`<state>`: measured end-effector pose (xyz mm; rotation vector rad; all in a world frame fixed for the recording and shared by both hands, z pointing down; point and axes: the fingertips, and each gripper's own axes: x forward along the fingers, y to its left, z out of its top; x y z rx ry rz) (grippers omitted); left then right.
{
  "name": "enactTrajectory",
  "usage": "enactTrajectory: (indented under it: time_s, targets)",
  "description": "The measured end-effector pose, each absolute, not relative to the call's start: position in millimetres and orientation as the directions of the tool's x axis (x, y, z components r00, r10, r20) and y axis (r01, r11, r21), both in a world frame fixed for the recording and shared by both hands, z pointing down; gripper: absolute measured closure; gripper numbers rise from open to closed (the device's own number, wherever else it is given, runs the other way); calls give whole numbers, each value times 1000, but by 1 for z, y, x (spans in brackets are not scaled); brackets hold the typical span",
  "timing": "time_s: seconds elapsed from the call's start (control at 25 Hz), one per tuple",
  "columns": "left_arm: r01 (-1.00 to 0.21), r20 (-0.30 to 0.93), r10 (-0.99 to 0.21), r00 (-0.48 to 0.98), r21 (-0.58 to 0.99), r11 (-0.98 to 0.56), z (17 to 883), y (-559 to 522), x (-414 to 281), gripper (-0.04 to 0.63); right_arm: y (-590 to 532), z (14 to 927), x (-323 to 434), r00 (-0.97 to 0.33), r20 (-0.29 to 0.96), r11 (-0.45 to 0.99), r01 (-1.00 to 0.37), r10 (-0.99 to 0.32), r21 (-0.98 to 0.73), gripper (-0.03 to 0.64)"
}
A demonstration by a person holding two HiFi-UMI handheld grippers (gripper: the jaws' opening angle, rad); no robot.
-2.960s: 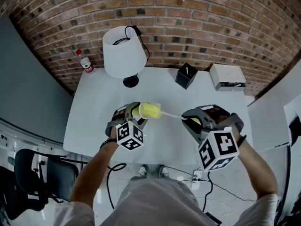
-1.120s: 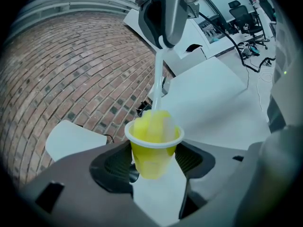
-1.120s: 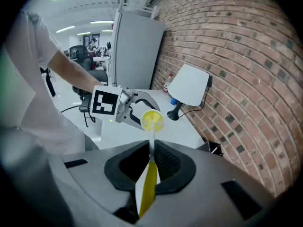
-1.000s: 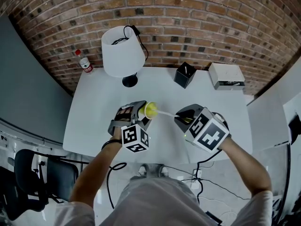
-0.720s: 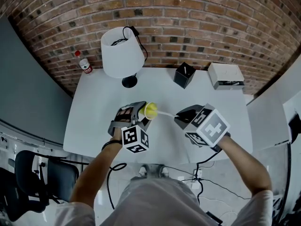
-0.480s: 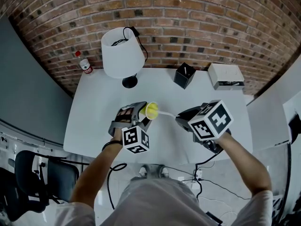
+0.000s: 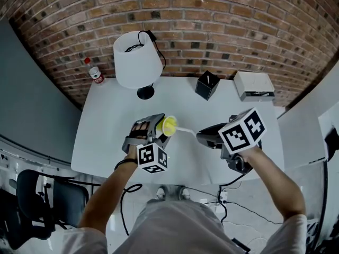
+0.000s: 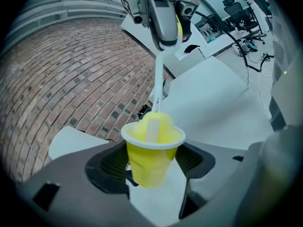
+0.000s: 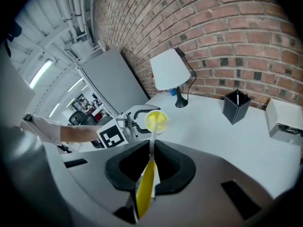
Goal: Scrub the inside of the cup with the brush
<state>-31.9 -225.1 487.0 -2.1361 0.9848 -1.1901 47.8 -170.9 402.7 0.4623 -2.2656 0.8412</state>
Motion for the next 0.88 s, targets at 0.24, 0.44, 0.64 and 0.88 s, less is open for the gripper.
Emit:
enactTrajectory:
  time_s: [0.24, 0.44, 0.64, 0.88]
  targets:
    - [-345, 490, -796, 354, -723, -599, 485, -227, -31, 304, -176, 402, 52, -694, 710, 744, -536, -119, -399, 589]
    - [-355, 495, -801, 338, -721, -595, 489, -230, -38, 304, -179, 396, 55, -668, 728, 785, -530, -152, -322, 589]
    - [-377, 513, -801, 309, -707, -598, 495, -236, -52, 304, -180, 391, 57, -653, 738, 816, -513, -169, -267, 589]
    - [-394, 525, -801, 288, -697, -599, 501, -238, -62, 304, -180, 389, 63, -643, 745, 830, -504, -177, -238, 589]
